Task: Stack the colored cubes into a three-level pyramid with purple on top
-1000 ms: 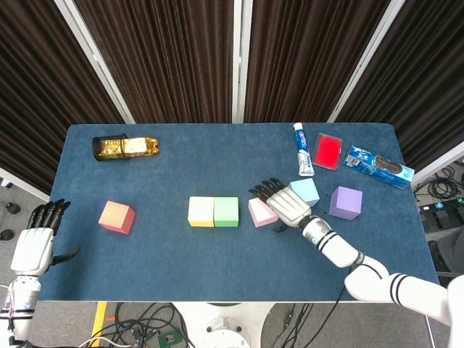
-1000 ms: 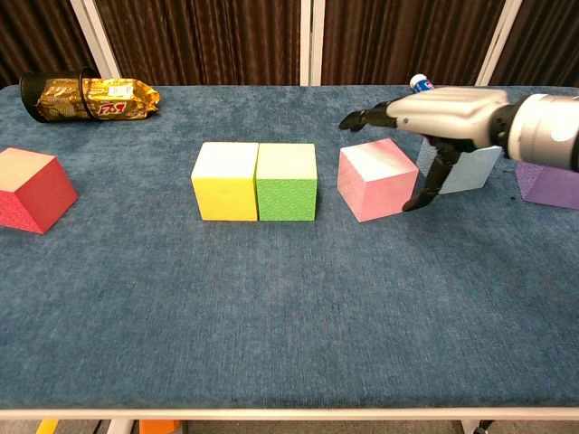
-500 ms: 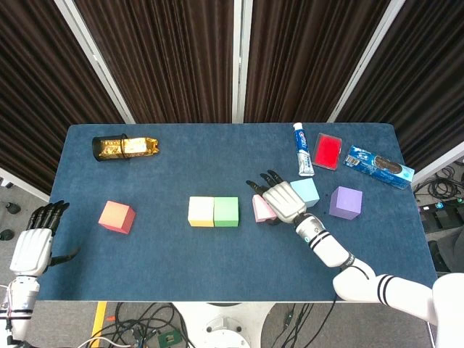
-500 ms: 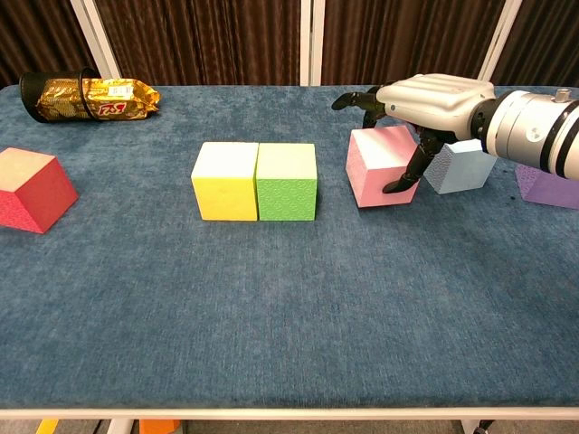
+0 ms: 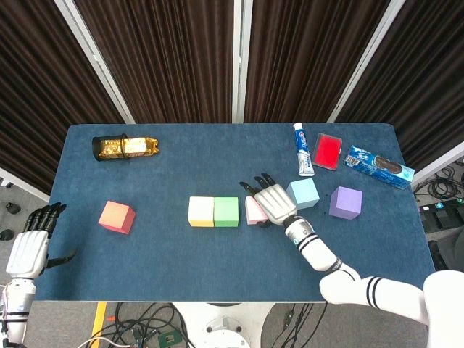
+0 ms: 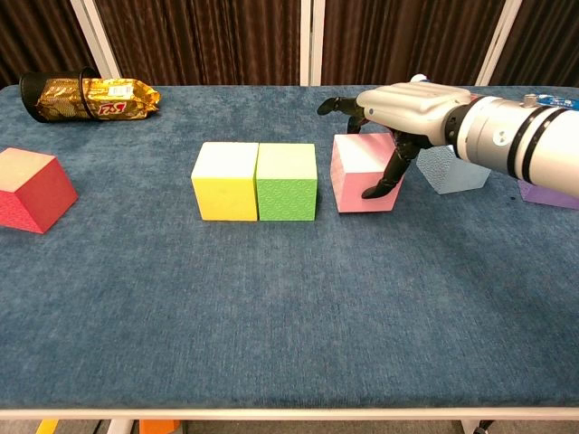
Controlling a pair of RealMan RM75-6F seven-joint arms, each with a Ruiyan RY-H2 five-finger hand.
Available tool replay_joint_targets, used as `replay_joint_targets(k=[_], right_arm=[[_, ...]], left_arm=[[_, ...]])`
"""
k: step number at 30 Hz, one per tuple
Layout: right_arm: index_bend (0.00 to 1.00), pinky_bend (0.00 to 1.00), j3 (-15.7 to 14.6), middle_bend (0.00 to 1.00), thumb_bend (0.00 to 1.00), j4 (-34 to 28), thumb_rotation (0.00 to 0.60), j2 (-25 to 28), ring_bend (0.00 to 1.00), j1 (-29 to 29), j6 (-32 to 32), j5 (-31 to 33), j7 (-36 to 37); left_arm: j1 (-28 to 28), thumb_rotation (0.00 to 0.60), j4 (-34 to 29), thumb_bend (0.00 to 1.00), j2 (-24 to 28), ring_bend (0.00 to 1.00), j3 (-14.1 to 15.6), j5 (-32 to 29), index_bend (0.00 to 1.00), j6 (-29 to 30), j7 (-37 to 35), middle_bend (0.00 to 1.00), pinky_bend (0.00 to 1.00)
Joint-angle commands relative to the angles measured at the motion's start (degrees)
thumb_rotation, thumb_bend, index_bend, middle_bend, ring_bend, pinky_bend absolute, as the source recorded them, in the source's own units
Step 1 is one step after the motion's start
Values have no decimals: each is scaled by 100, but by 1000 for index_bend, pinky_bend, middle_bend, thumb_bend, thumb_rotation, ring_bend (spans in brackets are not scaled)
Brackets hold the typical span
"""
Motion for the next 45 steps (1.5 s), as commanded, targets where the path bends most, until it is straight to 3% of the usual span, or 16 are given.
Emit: replay_joint_targets(k=[1, 26, 45], right_arm=[[0, 0, 29, 629, 103, -18, 600, -112, 77, 100, -8, 245, -180], [0, 0, -79, 633, 101, -76, 600, -342, 90, 400, 261, 990, -716], [0, 0, -91, 626, 93, -38, 600, -387, 90, 522, 247, 1162, -617]], left_arm=[[6, 600, 20, 180, 4, 0, -9, 12, 82, -21, -32, 58, 57], [65, 600, 130, 180, 9, 0, -69, 99, 82, -143, -257, 58, 57], [83, 600, 151, 180, 25, 0, -78, 135, 82, -212, -331, 58, 57]])
